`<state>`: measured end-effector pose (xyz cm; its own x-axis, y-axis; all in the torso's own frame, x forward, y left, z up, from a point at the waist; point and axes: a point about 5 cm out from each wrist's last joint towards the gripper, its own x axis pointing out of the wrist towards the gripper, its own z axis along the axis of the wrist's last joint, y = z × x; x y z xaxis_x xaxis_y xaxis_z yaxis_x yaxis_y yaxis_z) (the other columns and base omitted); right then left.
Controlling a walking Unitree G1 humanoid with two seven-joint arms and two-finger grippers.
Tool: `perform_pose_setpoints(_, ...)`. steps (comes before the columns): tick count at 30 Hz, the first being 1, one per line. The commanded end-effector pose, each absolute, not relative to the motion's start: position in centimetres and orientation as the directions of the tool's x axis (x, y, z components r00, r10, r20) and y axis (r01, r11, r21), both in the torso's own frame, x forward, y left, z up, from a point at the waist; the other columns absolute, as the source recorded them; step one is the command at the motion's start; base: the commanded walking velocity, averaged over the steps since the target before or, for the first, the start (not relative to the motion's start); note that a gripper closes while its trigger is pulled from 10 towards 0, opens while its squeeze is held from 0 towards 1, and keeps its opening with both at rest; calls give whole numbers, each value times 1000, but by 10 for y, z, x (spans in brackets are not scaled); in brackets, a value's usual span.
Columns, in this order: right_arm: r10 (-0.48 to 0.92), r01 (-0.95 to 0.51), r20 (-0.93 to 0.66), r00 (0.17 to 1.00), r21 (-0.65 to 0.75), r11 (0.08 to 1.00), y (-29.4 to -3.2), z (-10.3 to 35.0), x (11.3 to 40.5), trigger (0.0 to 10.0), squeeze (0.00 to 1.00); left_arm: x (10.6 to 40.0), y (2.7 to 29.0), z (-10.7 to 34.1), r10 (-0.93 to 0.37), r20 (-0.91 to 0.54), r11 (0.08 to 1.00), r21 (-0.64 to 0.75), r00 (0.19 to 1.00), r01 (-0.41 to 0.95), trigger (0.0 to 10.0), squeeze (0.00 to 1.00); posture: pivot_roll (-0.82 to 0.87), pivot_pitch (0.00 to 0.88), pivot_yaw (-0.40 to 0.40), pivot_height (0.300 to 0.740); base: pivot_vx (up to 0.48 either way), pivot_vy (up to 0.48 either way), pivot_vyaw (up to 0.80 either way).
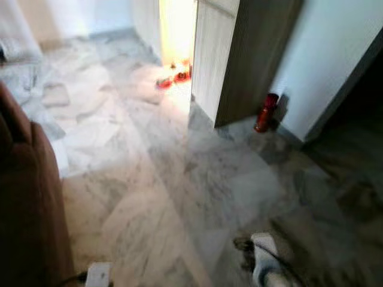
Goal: Move the pillow to the sofa from floor
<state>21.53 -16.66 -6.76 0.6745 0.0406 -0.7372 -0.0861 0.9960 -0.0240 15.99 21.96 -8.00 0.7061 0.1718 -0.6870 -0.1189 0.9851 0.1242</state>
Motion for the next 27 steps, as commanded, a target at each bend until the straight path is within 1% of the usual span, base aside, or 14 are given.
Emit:
perform_pose_setpoints(1,-1,-48,-763,646,-42,998,-182,-74,202,10000,0,164,215,-79,161,-681,987,111,714,-117,10000,0,95,72,-23,740,292,0,0)
perform_pose_setpoints(8,7,-54,-761,648,-38,998,-182,-73,203,10000,0,164,215,-79,161,-682,987,110,713,-117,10000,0,95,69,-23,740,302,0,0)
perform_pose_setpoints(13,9,-56,-761,649,-37,998,-183,-72,204,10000,0,165,216,-79,166,-682,986,114,712,-121,10000,0,93,84,-23,740,295,0,0)
perform_pose_setpoints(22,13,-58,-766,642,-31,998,-182,-74,203,10000,0,165,217,-79,173,-682,985,116,711,-129,10000,0,95,98,-25,740,0,0,0)
perform_pose_setpoints(27,7,-54,-776,631,-35,998,-185,-76,199,10000,0,165,217,-79,177,-681,984,117,711,-133,10000,0,93,103,-26,740,0,0,0)
